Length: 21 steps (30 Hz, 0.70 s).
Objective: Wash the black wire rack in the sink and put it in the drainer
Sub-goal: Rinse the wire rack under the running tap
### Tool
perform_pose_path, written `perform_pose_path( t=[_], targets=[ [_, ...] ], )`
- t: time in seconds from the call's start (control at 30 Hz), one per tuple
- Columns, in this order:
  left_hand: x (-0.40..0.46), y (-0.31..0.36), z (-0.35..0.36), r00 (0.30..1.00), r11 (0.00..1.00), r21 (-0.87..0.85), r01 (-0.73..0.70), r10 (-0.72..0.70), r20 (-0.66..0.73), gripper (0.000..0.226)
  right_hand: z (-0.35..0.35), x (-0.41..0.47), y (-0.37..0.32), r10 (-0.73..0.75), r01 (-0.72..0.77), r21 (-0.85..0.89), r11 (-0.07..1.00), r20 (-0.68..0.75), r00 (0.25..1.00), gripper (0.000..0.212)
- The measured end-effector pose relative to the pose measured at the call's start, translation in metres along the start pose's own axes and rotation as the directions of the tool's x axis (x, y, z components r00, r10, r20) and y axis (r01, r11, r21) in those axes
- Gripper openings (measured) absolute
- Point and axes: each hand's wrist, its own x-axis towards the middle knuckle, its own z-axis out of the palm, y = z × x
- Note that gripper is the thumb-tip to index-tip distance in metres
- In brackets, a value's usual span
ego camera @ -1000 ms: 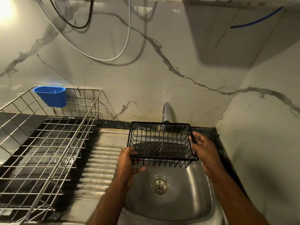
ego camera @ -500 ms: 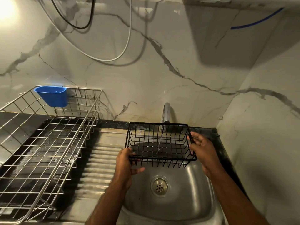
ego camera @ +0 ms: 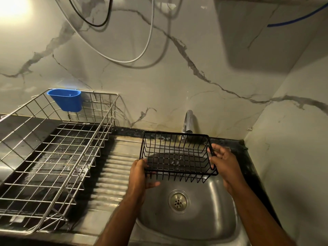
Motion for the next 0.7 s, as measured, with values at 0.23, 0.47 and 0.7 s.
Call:
perform_pose_path(
  t=[0.23, 0.47, 0.7],
  targets=[
    [-0.0023, 0.0023, 0.0, 1.0, 1.0, -0.011, 0.007, -0.007, -0.014, 0.02, 0.004, -0.0011, -0.0025, -0.008, 0.007, 0.038, 0.999, 0.015, 1.0, 0.056],
    [-0.0037, 0.0039, 0.003, 1.0, 1.0, -0.015, 0.008, -0.008, -0.007, 0.021, 0.003, -0.0021, -0.0041, -0.005, 0.004, 0.049, 0.999, 0.004, 1.0, 0.056],
    [-0.0005, 0.0019, 0.0026, 1.0, 1.0, -0.018, 0.022, -0.022, -0.005, 0.02, 0.0018, -0.0035, -0.0042, -0.012, 0.012, 0.053, 0.999, -0.003, 1.0, 0.053]
  ],
)
